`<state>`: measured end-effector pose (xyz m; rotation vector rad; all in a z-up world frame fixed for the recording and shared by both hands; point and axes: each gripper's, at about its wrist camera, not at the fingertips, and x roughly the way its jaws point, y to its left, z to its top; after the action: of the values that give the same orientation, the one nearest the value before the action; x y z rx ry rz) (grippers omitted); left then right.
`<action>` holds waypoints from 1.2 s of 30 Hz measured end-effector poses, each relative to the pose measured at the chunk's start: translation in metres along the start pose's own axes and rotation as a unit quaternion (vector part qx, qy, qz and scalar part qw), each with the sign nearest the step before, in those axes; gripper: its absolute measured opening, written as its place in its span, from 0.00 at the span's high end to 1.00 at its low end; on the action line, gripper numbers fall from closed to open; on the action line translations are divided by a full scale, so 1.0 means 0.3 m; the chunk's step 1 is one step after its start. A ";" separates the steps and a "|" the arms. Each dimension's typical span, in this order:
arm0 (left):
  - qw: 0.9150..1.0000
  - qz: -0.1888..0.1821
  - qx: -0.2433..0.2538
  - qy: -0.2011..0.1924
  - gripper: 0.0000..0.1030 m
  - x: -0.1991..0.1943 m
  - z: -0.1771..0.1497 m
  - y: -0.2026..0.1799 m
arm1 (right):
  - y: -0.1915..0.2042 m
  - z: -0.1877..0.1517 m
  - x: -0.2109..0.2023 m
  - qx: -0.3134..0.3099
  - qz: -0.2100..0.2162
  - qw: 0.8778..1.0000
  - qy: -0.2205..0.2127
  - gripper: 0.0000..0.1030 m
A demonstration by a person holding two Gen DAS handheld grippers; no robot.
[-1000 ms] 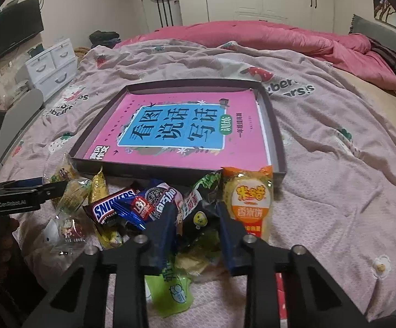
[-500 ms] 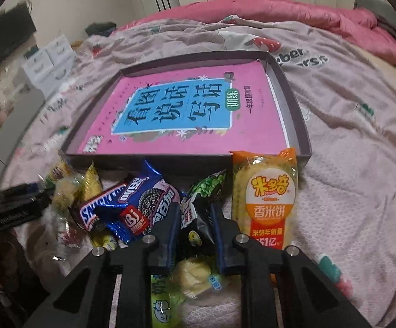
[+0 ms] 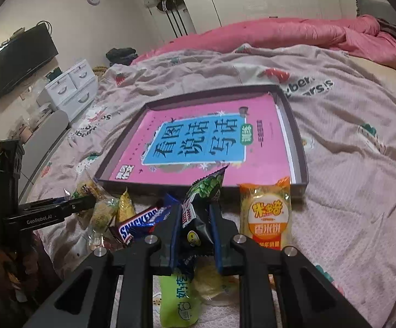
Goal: Organize snacks
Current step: 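Grasp the clear pastry bag with left tool while right grasps green packet, then carry pastry bag into tray, open left tool while right releases green packet there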
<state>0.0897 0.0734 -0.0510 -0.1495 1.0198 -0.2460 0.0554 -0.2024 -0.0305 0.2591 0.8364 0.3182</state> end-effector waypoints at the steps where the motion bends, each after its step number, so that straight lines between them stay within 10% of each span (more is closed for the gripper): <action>1: 1.000 -0.002 -0.004 -0.002 0.62 -0.006 0.002 0.004 | -0.003 0.002 -0.005 0.001 0.001 1.000 -0.003 0.80; 15: 0.998 -0.023 -0.008 -0.056 0.64 -0.099 0.096 -0.048 | -0.060 0.069 -0.051 0.014 -0.005 0.999 -0.044 0.80; 36: 0.999 0.007 -0.008 -0.030 0.68 0.150 0.232 -0.134 | -0.179 0.204 0.066 0.036 -0.016 0.997 -0.061 0.80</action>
<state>0.1664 0.0231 -0.0425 -0.1627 0.9627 -0.2187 0.1234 -0.2507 -0.0232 0.3287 0.7320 0.2399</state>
